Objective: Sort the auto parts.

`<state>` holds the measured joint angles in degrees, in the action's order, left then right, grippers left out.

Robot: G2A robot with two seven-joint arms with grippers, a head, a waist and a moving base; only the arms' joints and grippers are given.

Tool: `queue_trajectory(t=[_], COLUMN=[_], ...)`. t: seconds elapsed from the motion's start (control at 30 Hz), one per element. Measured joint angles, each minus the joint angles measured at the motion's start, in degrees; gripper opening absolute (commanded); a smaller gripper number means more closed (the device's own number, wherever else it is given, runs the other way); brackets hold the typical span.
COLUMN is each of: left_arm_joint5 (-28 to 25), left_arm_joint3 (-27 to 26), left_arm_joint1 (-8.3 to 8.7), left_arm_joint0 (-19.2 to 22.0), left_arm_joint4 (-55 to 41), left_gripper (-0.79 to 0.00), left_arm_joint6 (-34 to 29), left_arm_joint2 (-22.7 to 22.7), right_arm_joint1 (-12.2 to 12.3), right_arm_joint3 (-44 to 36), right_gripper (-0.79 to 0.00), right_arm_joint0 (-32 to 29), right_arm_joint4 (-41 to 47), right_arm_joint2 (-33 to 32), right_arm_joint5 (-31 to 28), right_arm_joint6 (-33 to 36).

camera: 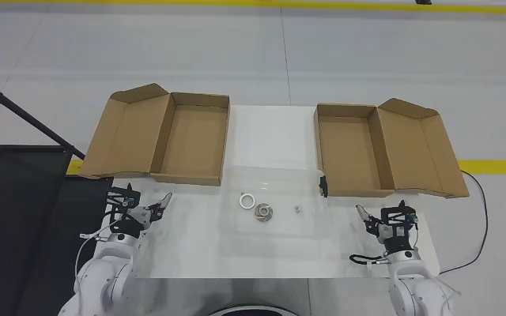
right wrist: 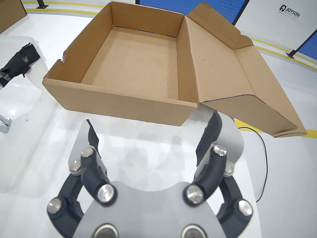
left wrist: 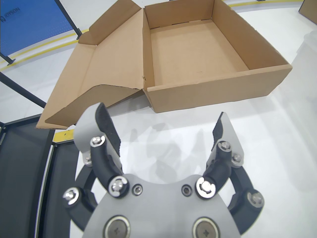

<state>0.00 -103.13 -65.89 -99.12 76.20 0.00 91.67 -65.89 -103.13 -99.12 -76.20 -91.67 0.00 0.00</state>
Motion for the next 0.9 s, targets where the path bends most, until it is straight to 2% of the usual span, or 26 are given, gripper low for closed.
queue_trajectory(t=[0.47, 0.67, 0.77, 0.9], left_arm_joint5=[0.0, -0.8, -1.6, -1.9], left_arm_joint3=[-0.2, -1.0, -1.4, -2.4], left_arm_joint1=[-0.03, -0.38, -0.48, -0.67], left_arm_joint0=[0.1, -0.7, -1.6, -3.1], left_arm_joint4=[-0.1, -1.7, -2.7, -3.6], left_gripper=[0.000, 0.000, 0.000, 0.000], left_arm_joint6=[0.3, 4.7, 7.6, 11.0], left_arm_joint2=[-0.1, -0.7, -0.2, 0.2], right_arm_joint1=[0.0, 0.1, 0.2, 0.5], right_arm_joint3=[-0.4, -6.7, -11.5, -19.1], right_gripper=[0.000, 0.000, 0.000, 0.000], right_arm_joint0=[0.0, -2.0, -3.0, -2.9], right_arm_joint4=[-0.4, -2.5, -3.0, -3.7], right_arm_joint2=[0.0, -1.3, -2.5, -3.0], right_arm_joint5=[-0.1, -1.2, -3.1, -7.3], right_arm_joint6=[-0.2, -0.5, 1.8, 8.0])
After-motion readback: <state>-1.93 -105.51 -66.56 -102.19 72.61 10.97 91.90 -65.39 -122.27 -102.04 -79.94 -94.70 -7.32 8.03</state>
